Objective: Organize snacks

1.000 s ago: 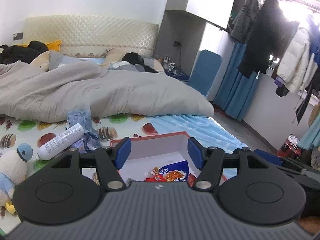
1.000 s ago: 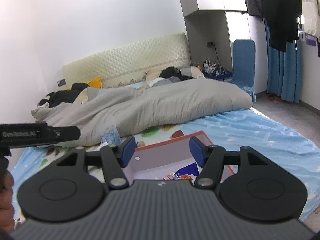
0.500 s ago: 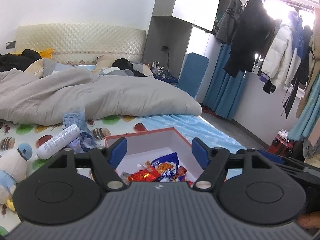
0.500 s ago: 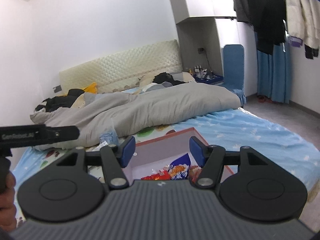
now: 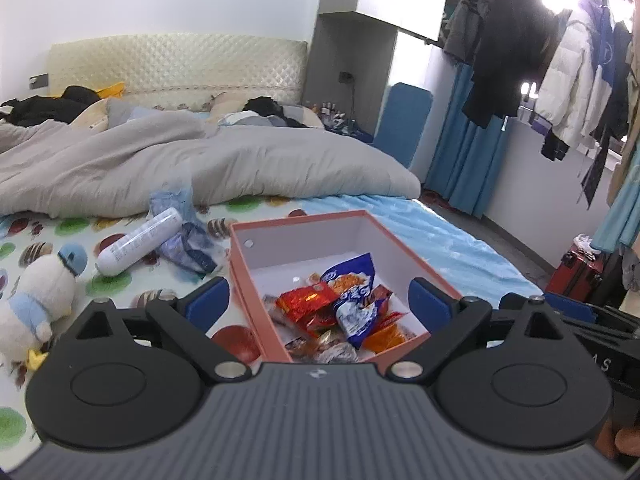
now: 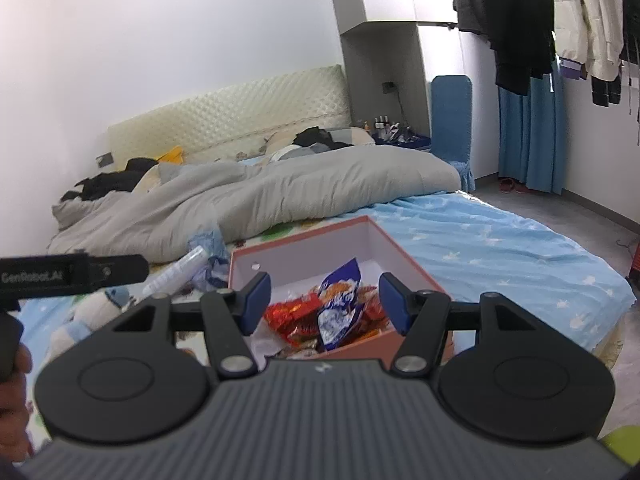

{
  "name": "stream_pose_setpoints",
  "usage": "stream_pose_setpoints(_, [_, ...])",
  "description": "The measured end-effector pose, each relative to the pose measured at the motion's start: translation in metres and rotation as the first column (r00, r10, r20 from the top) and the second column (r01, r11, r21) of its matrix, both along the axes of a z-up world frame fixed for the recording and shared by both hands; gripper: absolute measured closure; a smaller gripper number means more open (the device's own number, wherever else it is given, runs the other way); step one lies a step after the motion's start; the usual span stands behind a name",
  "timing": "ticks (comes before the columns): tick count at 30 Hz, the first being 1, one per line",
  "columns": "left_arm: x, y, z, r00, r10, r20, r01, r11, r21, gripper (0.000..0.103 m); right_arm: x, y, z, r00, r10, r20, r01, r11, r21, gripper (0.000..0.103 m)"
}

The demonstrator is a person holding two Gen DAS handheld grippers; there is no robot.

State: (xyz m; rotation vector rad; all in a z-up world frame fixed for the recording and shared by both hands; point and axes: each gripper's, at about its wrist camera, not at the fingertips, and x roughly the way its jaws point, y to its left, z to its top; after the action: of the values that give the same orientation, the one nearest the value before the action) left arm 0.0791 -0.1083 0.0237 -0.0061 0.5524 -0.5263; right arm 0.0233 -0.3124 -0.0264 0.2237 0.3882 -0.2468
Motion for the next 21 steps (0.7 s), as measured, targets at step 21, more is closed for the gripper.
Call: stream_pose_setpoints(21, [-0.008, 0.007, -0.038, 1.0, 0.017, -0.016, -0.016, 0.999, 0.036, 0.005, -0.011, 0.005, -0.039, 0.999, 0.003, -0.041, -0.002, 1.0, 0.029, 0.041])
